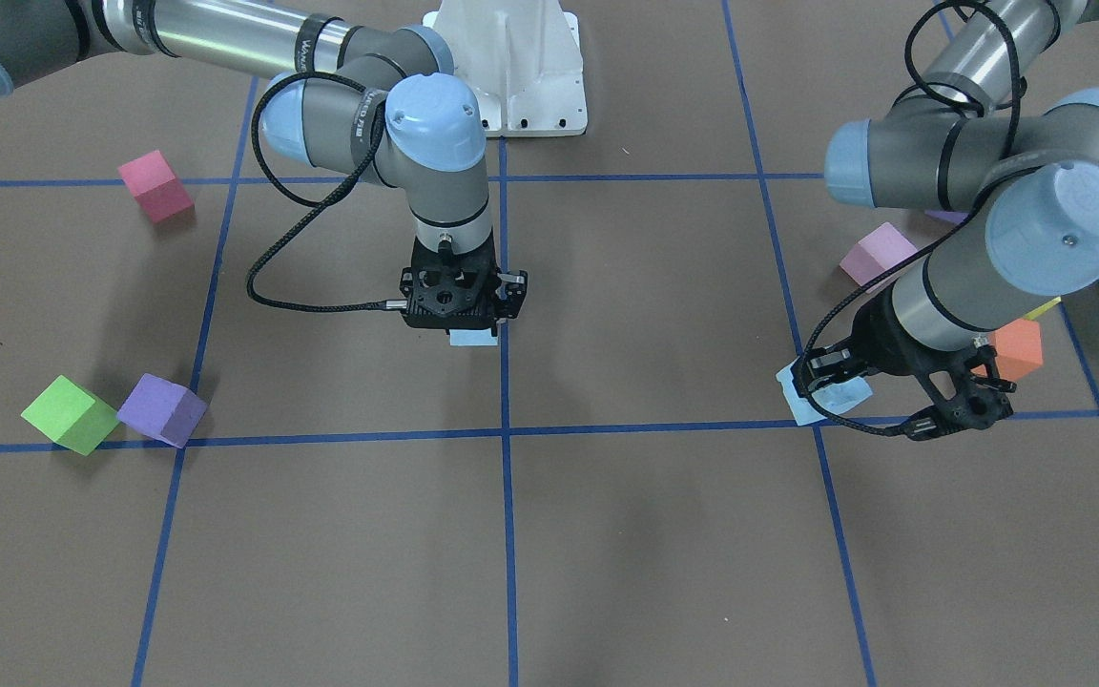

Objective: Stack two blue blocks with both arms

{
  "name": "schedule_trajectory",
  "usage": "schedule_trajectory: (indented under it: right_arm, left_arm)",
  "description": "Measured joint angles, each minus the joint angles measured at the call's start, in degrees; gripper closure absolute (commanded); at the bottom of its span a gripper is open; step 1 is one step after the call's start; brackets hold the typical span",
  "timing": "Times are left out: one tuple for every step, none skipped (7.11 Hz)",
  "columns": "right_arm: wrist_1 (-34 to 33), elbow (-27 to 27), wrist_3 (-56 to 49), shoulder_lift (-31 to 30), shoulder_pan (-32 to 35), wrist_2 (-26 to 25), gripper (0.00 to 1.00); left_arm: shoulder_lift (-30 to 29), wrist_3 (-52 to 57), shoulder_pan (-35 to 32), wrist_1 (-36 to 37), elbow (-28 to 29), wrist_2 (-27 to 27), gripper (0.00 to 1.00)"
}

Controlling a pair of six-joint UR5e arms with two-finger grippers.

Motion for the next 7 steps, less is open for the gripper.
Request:
schedule_trajectory:
  right_arm:
    - [1.94, -1.64, -0.27, 0.27, -0.36, -0.38, 0.47]
    - [3.14, -2.50, -0.43, 0.47, -1.03, -0.89, 0.47]
    - [4.28, -3.13, -0.34, 0.76, -1.73, -1.25, 0.47]
    - [4.84, -3.54, -0.17, 1.09, -2.26, -1.40, 0.47]
    - [5.02, -3.74, -0.02, 1.36, -2.62, -1.45, 0.47]
    - [5.04, -3.80, 0.20, 1.57, -2.82, -1.47, 0.46]
    - [5.00, -3.85, 0.40, 1.70, -2.89, -1.46, 0.44]
  left_arm:
    - [-0.65, -1.12, 0.37, 0.01, 0.00, -0.17, 0.44]
    - [-0.90, -1.59, 0.61, 0.01, -0.02, -0.20, 0.44]
    - [-0.99, -1.76, 0.76, 0.01, -0.07, -0.18, 0.44]
    - [-1.01, -1.84, 0.85, 0.01, -0.17, -0.17, 0.44]
    - [-1.03, -1.89, 0.87, 0.01, -0.25, -0.16, 0.44]
    - [-1.03, -1.92, 0.90, 0.01, -0.32, -0.16, 0.44]
    - [-1.02, -1.92, 0.90, 0.03, -0.39, -0.16, 0.44]
